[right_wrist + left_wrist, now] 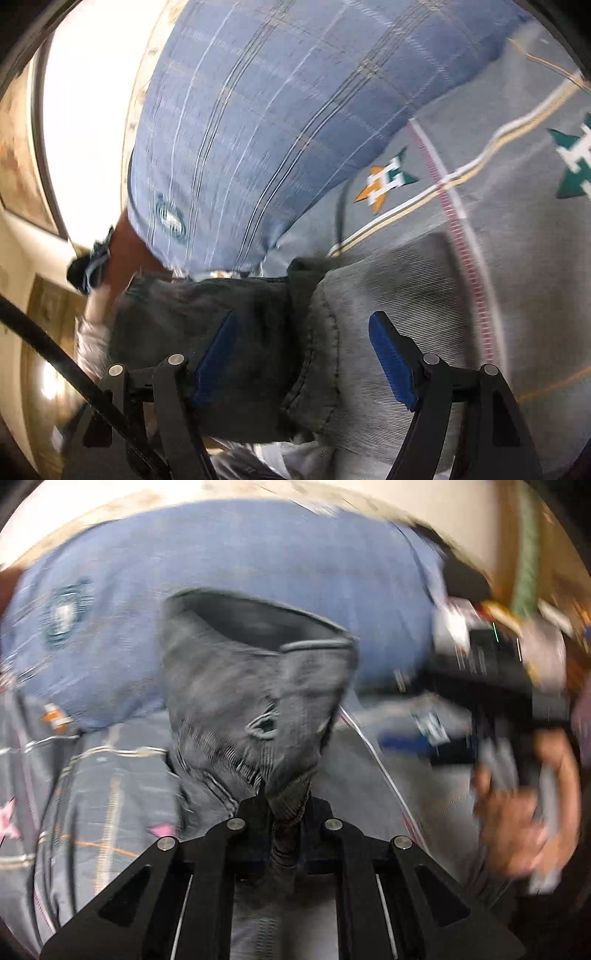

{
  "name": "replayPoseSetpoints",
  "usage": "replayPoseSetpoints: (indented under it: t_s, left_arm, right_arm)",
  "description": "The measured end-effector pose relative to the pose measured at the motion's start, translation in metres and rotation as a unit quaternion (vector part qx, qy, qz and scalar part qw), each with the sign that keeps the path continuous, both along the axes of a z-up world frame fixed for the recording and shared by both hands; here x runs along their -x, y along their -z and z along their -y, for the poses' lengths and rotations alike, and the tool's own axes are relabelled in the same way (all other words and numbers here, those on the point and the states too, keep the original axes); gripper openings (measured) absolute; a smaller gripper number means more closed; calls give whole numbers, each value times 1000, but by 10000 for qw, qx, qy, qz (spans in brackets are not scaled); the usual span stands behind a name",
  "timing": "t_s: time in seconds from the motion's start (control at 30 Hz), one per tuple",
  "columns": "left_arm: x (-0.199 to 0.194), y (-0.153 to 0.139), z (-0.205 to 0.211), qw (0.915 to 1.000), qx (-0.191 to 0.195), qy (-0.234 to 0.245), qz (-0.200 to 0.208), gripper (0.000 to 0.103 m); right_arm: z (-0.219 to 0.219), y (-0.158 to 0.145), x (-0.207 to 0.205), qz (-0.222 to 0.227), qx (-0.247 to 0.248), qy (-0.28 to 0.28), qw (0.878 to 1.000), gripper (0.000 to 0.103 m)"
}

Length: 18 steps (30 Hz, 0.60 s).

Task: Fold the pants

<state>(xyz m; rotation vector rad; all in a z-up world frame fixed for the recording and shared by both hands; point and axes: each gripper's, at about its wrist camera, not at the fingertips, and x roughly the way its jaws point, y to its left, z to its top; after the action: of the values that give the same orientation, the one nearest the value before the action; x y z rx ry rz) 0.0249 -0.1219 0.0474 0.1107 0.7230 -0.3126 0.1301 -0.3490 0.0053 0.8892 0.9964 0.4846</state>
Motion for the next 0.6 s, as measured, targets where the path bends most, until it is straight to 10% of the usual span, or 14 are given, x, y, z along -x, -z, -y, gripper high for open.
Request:
replayPoseSetpoints:
  t_s: [0.17,0.47,0.6]
  left_arm:
    - [-14,41,22,9967,-61,342,-733,8]
    - [-2,48,37,9952,-266,730,-588,13]
    - [-6,41,19,9824,691,1375,-1056,22]
  right_arm:
    - [18,15,-6,-277,-335,48,9990,77]
    - [-3,13,-6,-180,-245,-250,9992,77]
    - [-31,27,-7,-814,1779,-341,9801,25]
